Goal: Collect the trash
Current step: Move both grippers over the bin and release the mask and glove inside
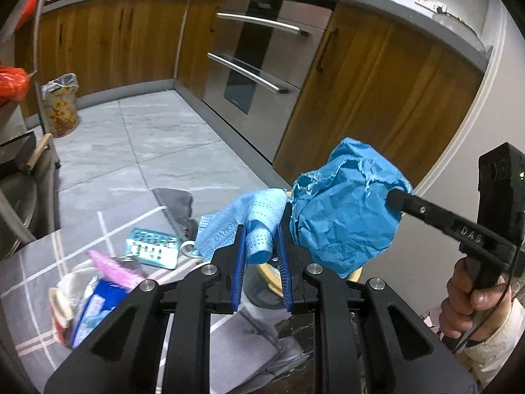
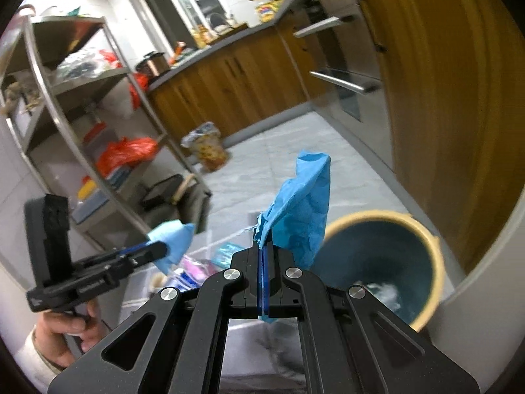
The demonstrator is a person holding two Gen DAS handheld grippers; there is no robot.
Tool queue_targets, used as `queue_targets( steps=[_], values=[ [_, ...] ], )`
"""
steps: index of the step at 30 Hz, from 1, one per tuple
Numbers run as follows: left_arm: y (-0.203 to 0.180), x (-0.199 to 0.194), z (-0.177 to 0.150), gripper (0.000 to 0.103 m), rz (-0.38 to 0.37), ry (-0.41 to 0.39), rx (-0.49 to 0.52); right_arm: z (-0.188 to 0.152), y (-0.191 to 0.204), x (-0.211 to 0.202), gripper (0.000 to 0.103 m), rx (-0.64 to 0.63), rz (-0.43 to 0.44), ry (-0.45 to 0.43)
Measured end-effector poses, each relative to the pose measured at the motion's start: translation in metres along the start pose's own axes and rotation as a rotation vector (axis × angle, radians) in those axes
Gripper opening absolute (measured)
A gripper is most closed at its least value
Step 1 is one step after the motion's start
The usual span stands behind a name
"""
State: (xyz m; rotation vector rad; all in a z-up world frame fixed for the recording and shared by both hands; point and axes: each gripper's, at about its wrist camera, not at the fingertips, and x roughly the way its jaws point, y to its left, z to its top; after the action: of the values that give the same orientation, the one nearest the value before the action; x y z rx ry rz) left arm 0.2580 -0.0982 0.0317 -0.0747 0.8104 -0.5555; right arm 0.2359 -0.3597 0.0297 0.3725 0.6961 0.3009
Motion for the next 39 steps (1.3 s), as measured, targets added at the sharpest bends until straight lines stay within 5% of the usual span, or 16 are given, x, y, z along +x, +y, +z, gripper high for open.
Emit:
queue_targets(
  steps=[18,26,30,33,39],
  values=[
    [-0.072,0.145,-0.008,0.018,-0.173,0.119,0.017,-0.04,-0.109,0.041,0.002,0.14,-0.202,0.21],
    [-0.07,0.199,-0.027,0.021,-0.143,0.232,0.013,-0.052,-0.127,0.057,0.002,0.172,-0.249,0.302],
    [-0.069,0.206,-0.032,0.028,-0.117,0.261,0.023,-0.053,-0.127,0.065,0.004,0.178,-0.257,0.331],
    [-0.068,0.2,-0.03,0.051,-0.096,0.245,0.03,-0.051,-0.126,0.067,0.007,0.182,-0.256,0.336],
    [-0.062,0.188,-0.021,0.053,-0.078,0.217,0.016,-0.047,-0.118,0.061,0.027,0.152,-0.269,0.302]
  ],
)
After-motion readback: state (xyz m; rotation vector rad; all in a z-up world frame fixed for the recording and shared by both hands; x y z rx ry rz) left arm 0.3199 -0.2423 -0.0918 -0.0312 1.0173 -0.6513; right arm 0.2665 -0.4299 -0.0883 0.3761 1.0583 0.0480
